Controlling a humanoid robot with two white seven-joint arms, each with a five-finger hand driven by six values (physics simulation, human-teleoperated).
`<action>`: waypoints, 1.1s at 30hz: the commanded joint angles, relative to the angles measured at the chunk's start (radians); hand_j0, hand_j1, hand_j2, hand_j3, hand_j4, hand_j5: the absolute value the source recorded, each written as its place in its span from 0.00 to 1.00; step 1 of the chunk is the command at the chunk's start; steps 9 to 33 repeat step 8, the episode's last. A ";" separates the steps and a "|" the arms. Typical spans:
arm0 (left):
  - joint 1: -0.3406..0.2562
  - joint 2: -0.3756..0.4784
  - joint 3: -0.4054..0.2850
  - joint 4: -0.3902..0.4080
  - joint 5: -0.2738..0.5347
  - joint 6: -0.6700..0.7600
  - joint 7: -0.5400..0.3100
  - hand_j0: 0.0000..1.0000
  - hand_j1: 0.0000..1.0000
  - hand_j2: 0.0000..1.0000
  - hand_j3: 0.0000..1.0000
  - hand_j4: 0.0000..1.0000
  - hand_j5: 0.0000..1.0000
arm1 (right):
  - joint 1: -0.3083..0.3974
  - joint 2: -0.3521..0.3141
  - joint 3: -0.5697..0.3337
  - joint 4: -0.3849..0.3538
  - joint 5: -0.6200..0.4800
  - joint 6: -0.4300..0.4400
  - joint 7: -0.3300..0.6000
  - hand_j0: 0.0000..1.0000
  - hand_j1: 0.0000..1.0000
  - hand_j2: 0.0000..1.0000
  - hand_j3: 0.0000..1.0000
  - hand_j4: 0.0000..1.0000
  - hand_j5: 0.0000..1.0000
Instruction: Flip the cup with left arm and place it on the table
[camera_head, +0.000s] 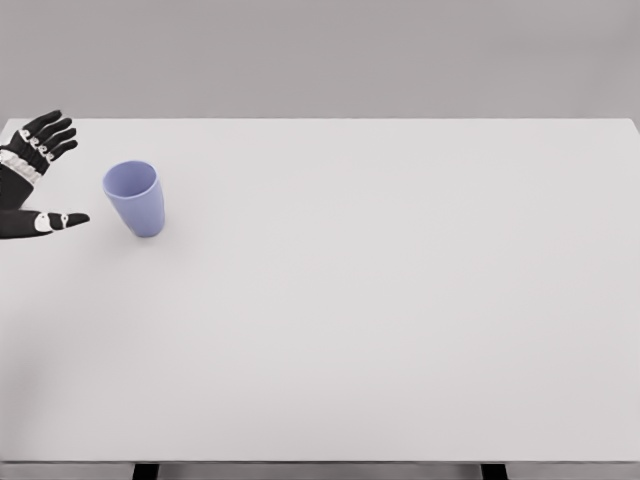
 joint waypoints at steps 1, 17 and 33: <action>0.003 0.038 -0.001 -0.136 -0.039 -0.042 0.000 1.00 1.00 1.00 1.00 1.00 1.00 | 0.000 0.000 0.000 0.000 0.000 0.000 0.001 1.00 1.00 1.00 1.00 1.00 1.00; 0.063 0.070 -0.004 -0.268 -0.220 -0.104 0.000 1.00 1.00 1.00 1.00 1.00 1.00 | 0.000 0.000 0.000 0.000 0.000 0.000 -0.001 1.00 1.00 1.00 1.00 1.00 1.00; 0.063 0.070 -0.004 -0.268 -0.220 -0.104 0.000 1.00 1.00 1.00 1.00 1.00 1.00 | 0.000 0.000 0.000 0.000 0.000 0.000 -0.001 1.00 1.00 1.00 1.00 1.00 1.00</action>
